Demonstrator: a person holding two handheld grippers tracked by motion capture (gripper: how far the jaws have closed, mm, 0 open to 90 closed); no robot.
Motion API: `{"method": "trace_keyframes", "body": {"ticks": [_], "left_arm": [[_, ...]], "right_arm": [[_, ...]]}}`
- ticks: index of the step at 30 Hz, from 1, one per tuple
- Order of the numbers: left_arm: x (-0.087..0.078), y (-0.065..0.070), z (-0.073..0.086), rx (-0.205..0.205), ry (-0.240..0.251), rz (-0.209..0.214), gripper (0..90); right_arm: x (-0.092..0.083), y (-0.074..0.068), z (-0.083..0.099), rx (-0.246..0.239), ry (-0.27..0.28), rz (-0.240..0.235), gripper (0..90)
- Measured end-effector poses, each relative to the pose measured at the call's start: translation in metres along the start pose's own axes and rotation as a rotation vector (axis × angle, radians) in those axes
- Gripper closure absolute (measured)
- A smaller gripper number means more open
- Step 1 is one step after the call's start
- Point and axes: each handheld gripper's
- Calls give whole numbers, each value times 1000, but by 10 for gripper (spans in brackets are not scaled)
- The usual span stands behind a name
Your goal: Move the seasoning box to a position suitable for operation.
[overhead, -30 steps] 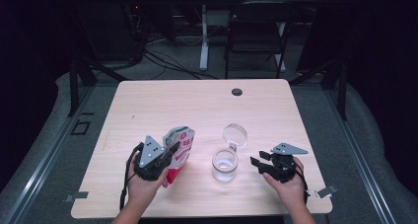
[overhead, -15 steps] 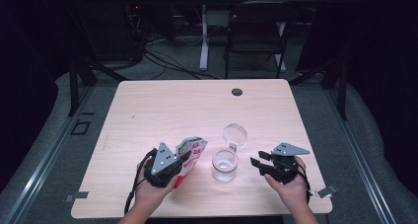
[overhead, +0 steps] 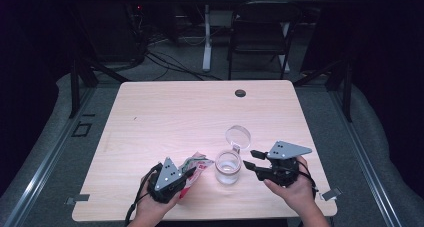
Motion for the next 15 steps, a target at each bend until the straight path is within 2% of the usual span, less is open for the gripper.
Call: {"method": "trace_keyframes", "body": {"ticks": [7, 11, 15], "left_arm": [[3, 8, 3, 18, -6, 15, 892], [2, 7, 4, -9, -1, 23, 890], [3, 5, 5, -44, -3, 42, 888]], "right_arm": [[24, -15, -15, -72, -30, -89, 572], [38, -22, -22, -98, -56, -131, 595], [50, -27, -26, -122, -58, -156, 659]]}}
Point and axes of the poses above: each handheld gripper's, and its own axes: x roughly forward along the jaws, z roughly out of its underside, y roughly to its right, and after that the axes turned 13 degrees about -z, right-handed
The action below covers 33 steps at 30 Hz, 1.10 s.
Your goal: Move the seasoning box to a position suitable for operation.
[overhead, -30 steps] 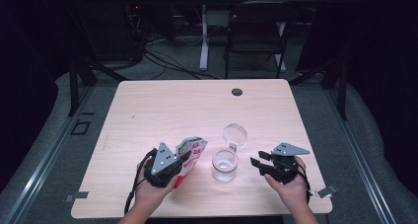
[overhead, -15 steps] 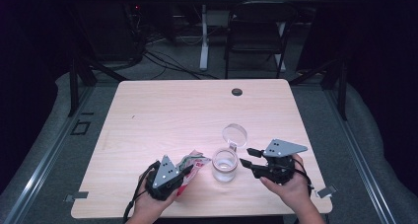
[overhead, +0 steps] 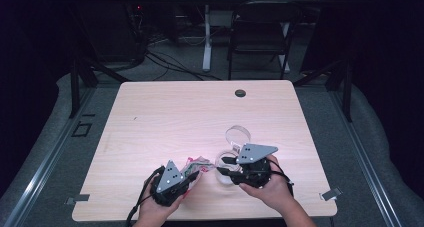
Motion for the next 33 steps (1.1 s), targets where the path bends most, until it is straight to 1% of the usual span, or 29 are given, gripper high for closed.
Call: {"method": "trace_keyframes", "body": {"ticks": [2, 3, 5, 8, 12, 16, 19, 21, 23, 25, 27, 29, 31, 32, 33], "left_arm": [[0, -1, 1, -15, 1, 11, 888], [1, -1, 1, -18, 1, 12, 888], [1, -1, 1, -23, 1, 14, 888], [1, -1, 1, -22, 1, 18, 886], [2, 1, 1, -16, -1, 17, 883], [1, 1, 2, -24, 6, 17, 873], [1, 2, 3, -26, 10, 18, 863], [0, 2, 3, -29, 13, 18, 853], [0, 3, 4, -34, 18, 21, 834], [-1, 3, 5, -40, 26, 22, 804], [-2, 3, 7, -49, 30, 12, 750], [-3, 4, 9, -61, 29, -17, 676], [-4, 3, 11, -65, 10, -56, 575], [-5, 3, 12, -69, -1, -83, 522], [-5, 3, 14, -70, -13, -100, 480]], "right_arm": [[6, -1, -3, -8, -13, -8, 680], [10, -1, -4, -11, -17, -19, 684], [15, -2, -5, -17, -32, -20, 694], [22, -2, -6, -30, -55, -19, 702], [30, -1, -6, -34, -68, -35, 714], [36, 1, -8, -42, -83, -44, 723], [40, 2, -8, -45, -98, -45, 781], [41, 3, -8, -45, -101, -44, 843], [41, 4, -8, -32, -89, -65, 900], [42, 4, -8, -30, -85, -71, 900], [42, 4, -8, -32, -89, -60, 900], [42, 4, -9, -31, -88, -59, 900], [43, 4, -11, -26, -82, -62, 900], [43, 4, -11, -29, -78, -64, 900], [44, 3, -12, -28, -77, -66, 900]]}}
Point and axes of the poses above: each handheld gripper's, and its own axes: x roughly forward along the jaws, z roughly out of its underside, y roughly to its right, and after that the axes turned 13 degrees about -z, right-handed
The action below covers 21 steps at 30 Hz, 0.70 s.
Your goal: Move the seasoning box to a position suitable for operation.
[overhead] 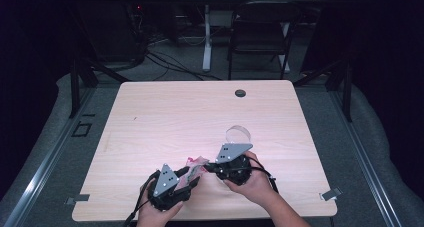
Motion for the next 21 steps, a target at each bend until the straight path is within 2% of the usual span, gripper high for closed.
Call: {"method": "trace_keyframes", "body": {"ticks": [4, 5, 8, 11, 12, 14, 15, 18, 21], "left_arm": [[-1, -4, 6, -23, -12, -7, 441], [-1, -4, 8, -32, -23, -20, 428], [1, -4, 13, -54, -69, -30, 420], [6, -3, 20, -70, -94, -31, 369], [7, -2, 22, -75, -99, -30, 331], [10, -2, 25, -91, -105, 6, 318], [12, -2, 27, -88, -111, 7, 310], [16, -1, 31, -71, -117, -26, 299], [20, -3, 35, -81, -127, -49, 287]], "right_arm": [[1, -1, -3, -3, 11, -8, 900], [2, -1, -4, -3, 10, -6, 900], [3, 0, -6, -7, 17, -9, 900], [4, 1, -8, -10, 21, -20, 900], [4, 1, -8, -13, 20, -22, 900], [4, 1, -9, -13, 24, -24, 900], [4, 1, -9, -13, 24, -25, 900], [5, 1, -9, -15, 30, -28, 900], [5, 1, -9, -16, 30, -30, 900]]}}
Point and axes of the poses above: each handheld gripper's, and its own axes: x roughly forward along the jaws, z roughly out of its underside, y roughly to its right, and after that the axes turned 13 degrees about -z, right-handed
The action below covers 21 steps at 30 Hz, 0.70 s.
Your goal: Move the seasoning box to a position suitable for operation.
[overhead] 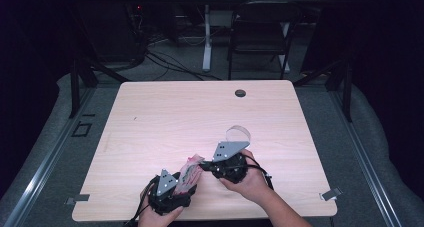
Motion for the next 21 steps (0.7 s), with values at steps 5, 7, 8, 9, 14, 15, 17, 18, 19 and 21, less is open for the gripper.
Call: {"method": "trace_keyframes", "body": {"ticks": [5, 7, 8, 9, 14, 15, 17, 18, 19, 21], "left_arm": [[8, -3, 4, -33, -29, -23, 262], [10, -4, 5, -34, -28, -22, 248], [10, -4, 5, -29, -28, -24, 244], [11, -3, 6, -30, -25, -25, 241], [16, -3, 8, -40, -49, -17, 224], [17, -3, 9, -47, -51, -17, 223], [19, -2, 9, -34, -60, -20, 223], [19, -2, 9, -35, -61, -22, 224], [20, -2, 10, -31, -63, -25, 224], [21, -1, 10, -23, -65, -31, 226]], "right_arm": [[-1, 0, 1, 1, 0, -2, 900], [-1, 0, 2, 7, 2, 0, 900], [-1, 0, 3, 9, 5, 1, 900], [-1, 0, 3, 9, 3, 0, 900], [-1, 0, 4, 9, 2, 0, 900], [-1, -1, 4, 10, 3, 1, 900], [-1, -1, 4, 7, 1, 3, 900], [-1, -1, 4, 7, 2, 3, 900], [-1, -1, 4, 8, 1, 2, 900], [-2, -1, 5, 6, 0, 2, 900]]}}
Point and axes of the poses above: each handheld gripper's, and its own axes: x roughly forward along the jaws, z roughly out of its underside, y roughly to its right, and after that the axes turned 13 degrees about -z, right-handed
